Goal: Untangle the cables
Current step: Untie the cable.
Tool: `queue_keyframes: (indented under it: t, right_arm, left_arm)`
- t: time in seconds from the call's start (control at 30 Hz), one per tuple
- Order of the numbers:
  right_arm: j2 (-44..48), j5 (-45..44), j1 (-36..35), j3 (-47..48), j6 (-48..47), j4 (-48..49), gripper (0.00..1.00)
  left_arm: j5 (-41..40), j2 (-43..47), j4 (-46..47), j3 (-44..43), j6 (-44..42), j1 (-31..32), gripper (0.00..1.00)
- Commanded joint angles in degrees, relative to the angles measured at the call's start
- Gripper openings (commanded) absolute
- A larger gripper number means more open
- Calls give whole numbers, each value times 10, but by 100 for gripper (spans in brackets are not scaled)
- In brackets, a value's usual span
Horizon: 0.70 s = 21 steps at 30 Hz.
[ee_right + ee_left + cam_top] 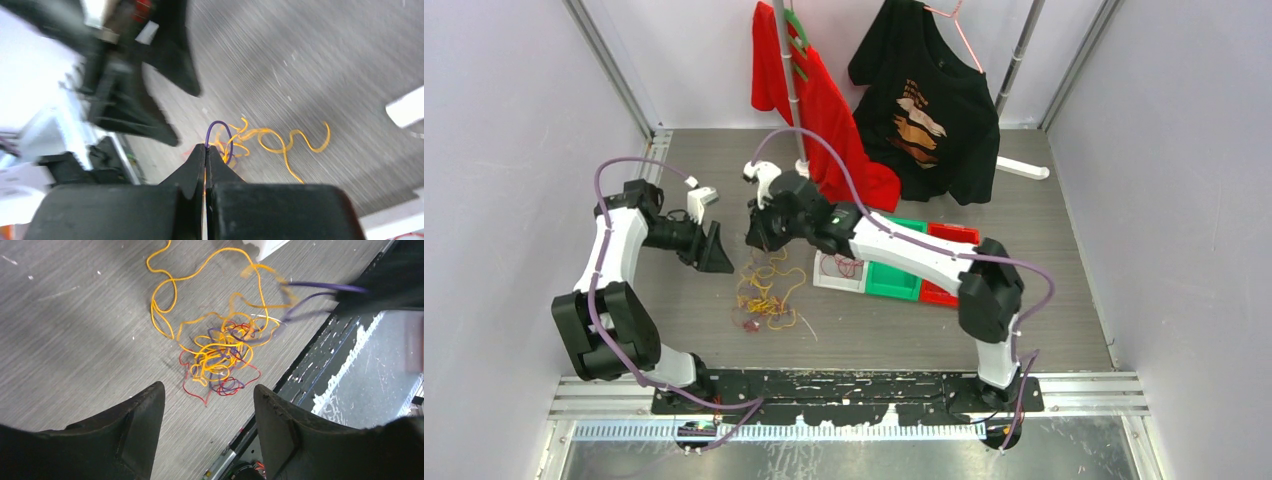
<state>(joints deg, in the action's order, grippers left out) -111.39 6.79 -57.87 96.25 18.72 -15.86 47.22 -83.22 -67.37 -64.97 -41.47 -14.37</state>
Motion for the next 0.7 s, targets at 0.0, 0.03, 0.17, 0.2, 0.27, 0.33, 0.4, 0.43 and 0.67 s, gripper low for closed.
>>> queue_keyframes:
  t: [0.0,0.03,0.17,0.2,0.27,0.33,0.4,0.43,0.67]
  right_arm:
    - [75,65,3,-6,21,78,1]
    - [86,71,3,-10,26,84,1]
    - [109,110,10,-26,64,125,1]
    - [113,117,13,-31,77,137,1]
    - [119,133,22,-37,105,162,1]
    - [122,154,30,-38,133,185,1]
    - [123,176,37,-33,157,201,1]
    - [123,188,41,-27,167,204,1]
    - [123,220,52,-7,206,206,1]
  left_arm:
    - [57,23,-48,-64,-28,-4,66]
    - [64,21,-57,-73,-31,-4,66]
    - [114,14,-103,-97,-60,-3,65]
    - [131,13,-118,-100,-72,-3,64]
    - [160,11,-151,-103,-104,-3,63]
    - [183,8,-198,-109,-152,-3,63]
    - [195,7,-242,-118,-191,-3,63]
    - [198,8,-249,-120,-199,-3,62]
    - [228,-3,-320,-114,-266,-2,36]
